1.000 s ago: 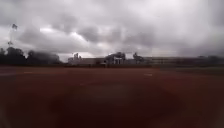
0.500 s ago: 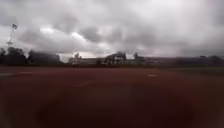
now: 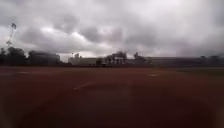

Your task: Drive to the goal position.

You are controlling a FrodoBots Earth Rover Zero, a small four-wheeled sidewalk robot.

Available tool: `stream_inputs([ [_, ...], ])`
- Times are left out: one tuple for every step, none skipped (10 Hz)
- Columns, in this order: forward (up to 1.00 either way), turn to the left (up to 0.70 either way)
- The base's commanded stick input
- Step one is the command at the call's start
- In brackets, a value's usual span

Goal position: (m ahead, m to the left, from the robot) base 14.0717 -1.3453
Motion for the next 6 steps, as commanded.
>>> stream_inputs([
  [0.7, 0.0],
  [0.7, 0.0],
  [0.7, 0.0],
  [0.7, 0.0],
  [0.7, 0.0],
  [0.7, 0.0],
])
